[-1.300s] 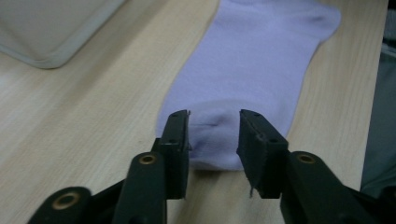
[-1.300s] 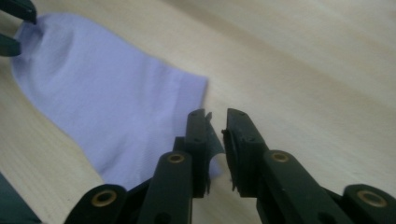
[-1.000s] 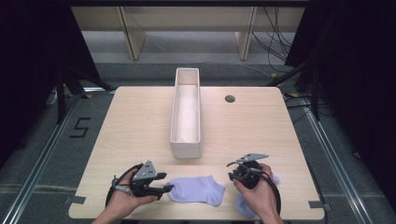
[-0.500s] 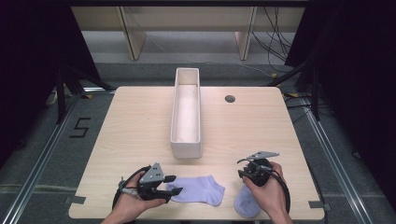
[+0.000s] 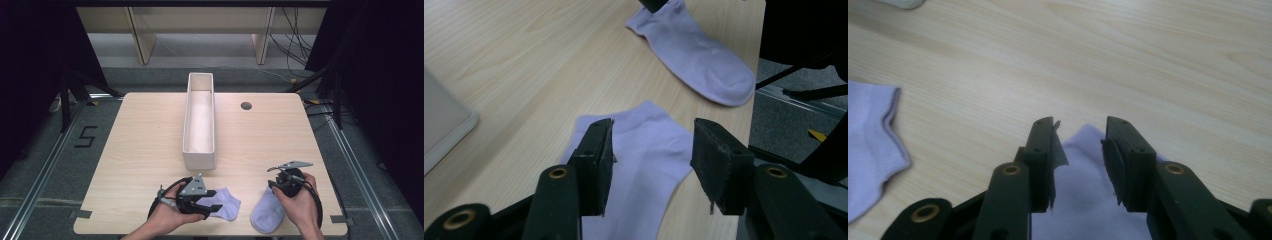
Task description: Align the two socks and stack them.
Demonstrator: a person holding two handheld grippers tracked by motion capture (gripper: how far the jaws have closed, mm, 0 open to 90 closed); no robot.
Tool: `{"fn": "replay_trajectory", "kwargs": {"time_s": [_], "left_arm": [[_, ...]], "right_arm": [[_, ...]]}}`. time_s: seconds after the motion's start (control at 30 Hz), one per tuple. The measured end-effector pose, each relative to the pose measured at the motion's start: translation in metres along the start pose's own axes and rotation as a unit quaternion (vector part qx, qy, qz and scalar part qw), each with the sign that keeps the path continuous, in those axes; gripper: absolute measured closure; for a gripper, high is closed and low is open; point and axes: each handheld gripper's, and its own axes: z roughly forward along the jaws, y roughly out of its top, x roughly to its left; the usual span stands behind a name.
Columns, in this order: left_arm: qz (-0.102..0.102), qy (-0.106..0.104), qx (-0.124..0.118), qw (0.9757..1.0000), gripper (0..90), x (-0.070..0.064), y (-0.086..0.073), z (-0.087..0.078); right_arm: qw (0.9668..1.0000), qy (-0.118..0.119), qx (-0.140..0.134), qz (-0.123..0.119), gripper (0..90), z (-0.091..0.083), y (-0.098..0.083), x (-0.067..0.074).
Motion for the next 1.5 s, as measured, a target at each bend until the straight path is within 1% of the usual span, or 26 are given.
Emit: {"fn": "replay_trajectory", "kwargs": {"time_s": [0.03, 0.1, 0.13, 0.17, 0.2, 0.27, 0.3, 0.33, 0.37, 0.47, 0.57, 0.7, 0.73, 0.77, 0.8, 0.87, 0.9, 0.93, 1.17, 1.2, 1.3, 1.37, 1.4, 1.43, 1.47, 1.5], "left_arm": [[0.0, 0.0, 0.001, 1.0, 50.8, -0.001, 0.002, 0.002], [0.004, -0.007, 0.0, 1.0, 50.8, -0.004, 0.009, 0.009], [0.007, -0.009, 0.0, 0.9999, 50.8, -0.007, 0.013, 0.013], [0.011, -0.013, -0.001, 0.9999, 50.9, -0.009, 0.016, 0.017], [0.013, -0.019, 0.0, 0.9997, 50.9, -0.011, 0.019, 0.02], [0.019, -0.021, 0.0, 0.9996, 51.0, -0.015, 0.024, 0.027], [0.019, -0.024, 0.001, 0.9995, 51.0, -0.016, 0.025, 0.03], [0.022, -0.027, 0.003, 0.9994, 51.1, -0.018, 0.026, 0.033], [0.023, -0.03, 0.005, 0.9993, 51.1, -0.019, 0.028, 0.036], [0.031, -0.038, 0.023, 0.9985, 51.0, -0.025, 0.029, 0.049], [0.034, -0.042, 0.028, 0.9982, 50.8, -0.027, 0.028, 0.055], [0.04, -0.054, 0.036, 0.9971, 49.8, -0.033, 0.027, 0.067], [0.04, -0.056, 0.035, 0.997, 49.4, -0.034, 0.027, 0.069], [0.039, -0.057, 0.034, 0.997, 49.2, -0.036, 0.027, 0.072], [0.041, -0.058, 0.034, 0.9969, 48.9, -0.037, 0.027, 0.073], [0.045, -0.062, 0.039, 0.9963, 48.4, -0.038, 0.027, 0.076], [0.045, -0.06, 0.038, 0.9964, 48.3, -0.038, 0.027, 0.077], [0.041, -0.061, 0.038, 0.9966, 48.2, -0.039, 0.027, 0.079], [0.044, -0.063, 0.044, 0.9961, 47.3, -0.042, 0.027, 0.087], [0.046, -0.062, 0.043, 0.9961, 47.3, -0.043, 0.027, 0.09], [0.05, -0.065, 0.045, 0.9956, 47.4, -0.044, 0.027, 0.093], [0.052, -0.065, 0.048, 0.9954, 48.0, -0.046, 0.027, 0.095], [0.054, -0.066, 0.051, 0.9951, 48.0, -0.046, 0.026, 0.097], [0.057, -0.064, 0.053, 0.9949, 48.6, -0.046, 0.026, 0.098], [0.058, -0.064, 0.056, 0.9947, 49.3, -0.046, 0.025, 0.1], [0.06, -0.063, 0.058, 0.9945, 50.0, -0.046, 0.025, 0.101]], "right_arm": [[0.9999, -0.01, 0.002, -0.002, 64.7, -0.001, -0.001, -0.003], [0.9999, -0.012, 0.005, 0.004, 64.6, -0.001, -0.001, -0.005], [1.0, -0.006, 0.005, 0.004, 64.7, -0.001, 0.0, -0.008], [0.9998, -0.017, 0.006, 0.001, 64.7, -0.002, 0.0, -0.01], [0.9998, -0.018, 0.008, 0.009, 64.7, -0.002, 0.0, -0.01], [0.9997, -0.023, 0.008, 0.01, 64.8, -0.002, 0.0, -0.013], [0.9995, -0.023, 0.009, 0.019, 64.8, -0.002, -0.001, -0.014], [0.9995, -0.029, 0.012, 0.01, 64.8, -0.002, -0.001, -0.018], [0.9995, -0.029, 0.012, 0.01, 64.8, -0.002, -0.001, -0.018], [0.9991, -0.036, 0.017, 0.012, 64.9, -0.001, -0.004, -0.023], [0.9991, -0.035, 0.02, 0.013, 64.7, 0.0, -0.005, -0.025], [0.9984, -0.048, 0.025, 0.016, 63.5, 0.002, -0.006, -0.032], [0.9978, -0.052, 0.027, 0.033, 63.1, 0.002, -0.007, -0.032], [0.9978, -0.057, 0.026, 0.021, 62.7, 0.003, -0.007, -0.037], [0.9975, -0.061, 0.026, 0.022, 62.4, 0.003, -0.007, -0.039], [0.997, -0.066, 0.025, 0.033, 61.4, 0.003, -0.008, -0.043], [0.9962, -0.067, 0.025, 0.05, 61.0, 0.003, -0.009, -0.042], [0.9966, -0.069, 0.024, 0.038, 60.5, 0.003, -0.009, -0.046], [0.9973, -0.054, 0.03, 0.039, 60.4, 0.011, -0.01, -0.046], [0.9974, -0.05, 0.039, 0.033, 61.3, 0.013, -0.011, -0.046], [0.9977, -0.048, 0.037, 0.03, 62.3, 0.015, -0.012, -0.046], [0.9976, -0.048, 0.039, 0.032, 63.7, 0.015, -0.012, -0.046], [0.9969, -0.048, 0.046, 0.043, 65.2, 0.015, -0.012, -0.044], [0.9974, -0.047, 0.043, 0.032, 67.3, 0.015, -0.012, -0.045], [0.9971, -0.044, 0.051, 0.036, 68.8, 0.014, -0.011, -0.044], [0.9975, -0.043, 0.049, 0.026, 70.3, 0.015, -0.011, -0.046]]}}
